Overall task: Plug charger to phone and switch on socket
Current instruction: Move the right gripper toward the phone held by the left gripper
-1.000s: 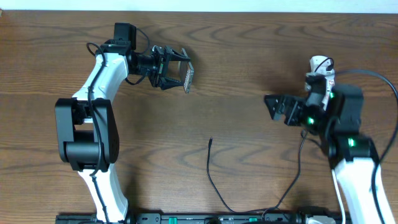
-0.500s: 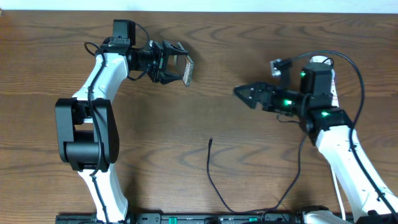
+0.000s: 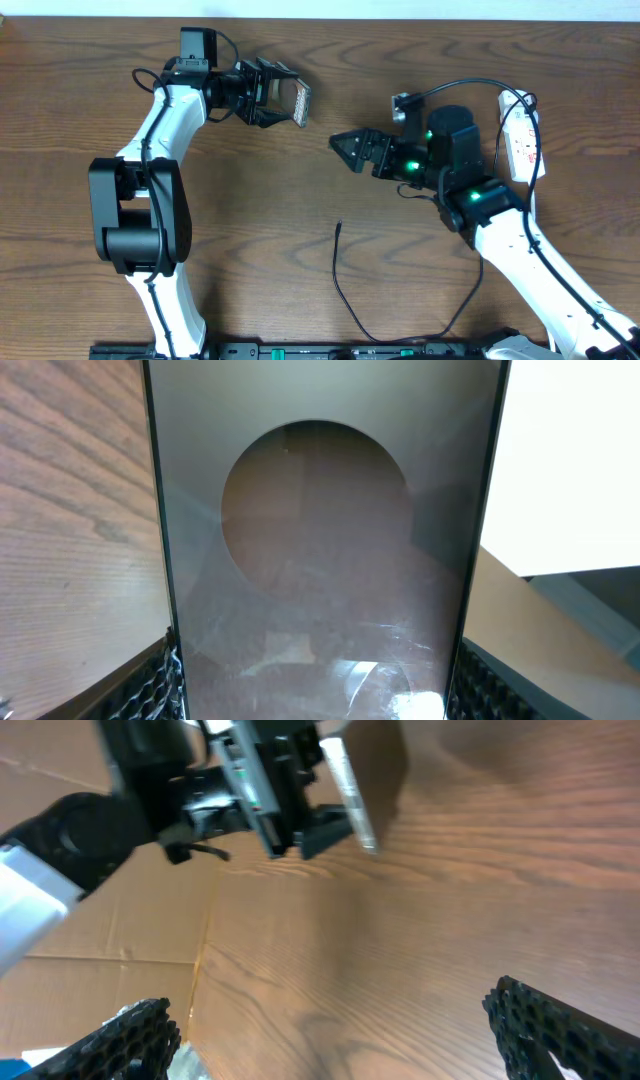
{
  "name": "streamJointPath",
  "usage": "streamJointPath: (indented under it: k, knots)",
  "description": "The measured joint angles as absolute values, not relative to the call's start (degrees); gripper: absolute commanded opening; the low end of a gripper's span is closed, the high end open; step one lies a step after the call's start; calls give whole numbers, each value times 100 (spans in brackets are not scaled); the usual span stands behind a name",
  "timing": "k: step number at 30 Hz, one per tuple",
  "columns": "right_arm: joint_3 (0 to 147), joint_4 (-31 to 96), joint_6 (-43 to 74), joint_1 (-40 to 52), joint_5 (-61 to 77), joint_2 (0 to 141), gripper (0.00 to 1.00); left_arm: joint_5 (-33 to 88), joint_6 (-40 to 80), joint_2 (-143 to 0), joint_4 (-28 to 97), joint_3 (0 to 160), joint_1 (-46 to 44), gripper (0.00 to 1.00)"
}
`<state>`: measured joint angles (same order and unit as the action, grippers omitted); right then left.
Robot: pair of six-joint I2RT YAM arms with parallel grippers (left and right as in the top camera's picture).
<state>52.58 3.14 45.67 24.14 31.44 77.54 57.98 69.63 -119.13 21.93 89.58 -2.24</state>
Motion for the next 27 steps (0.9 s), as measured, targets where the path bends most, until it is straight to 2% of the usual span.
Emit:
streamJointPath:
  k: [7, 17, 27]
  knots:
    - [5258, 30, 4696, 2650, 2915, 7762, 93, 5736, 7166, -11913, 2158, 8958, -224, 7]
    - [5382, 156, 5153, 2674, 3044, 8538, 91, 5662, 7225, -11913, 2158, 8958, -224, 7]
    - [7083, 1529, 4864, 2674, 3835, 9896, 92, 5577, 7354, -11913, 2152, 8958, -231, 7]
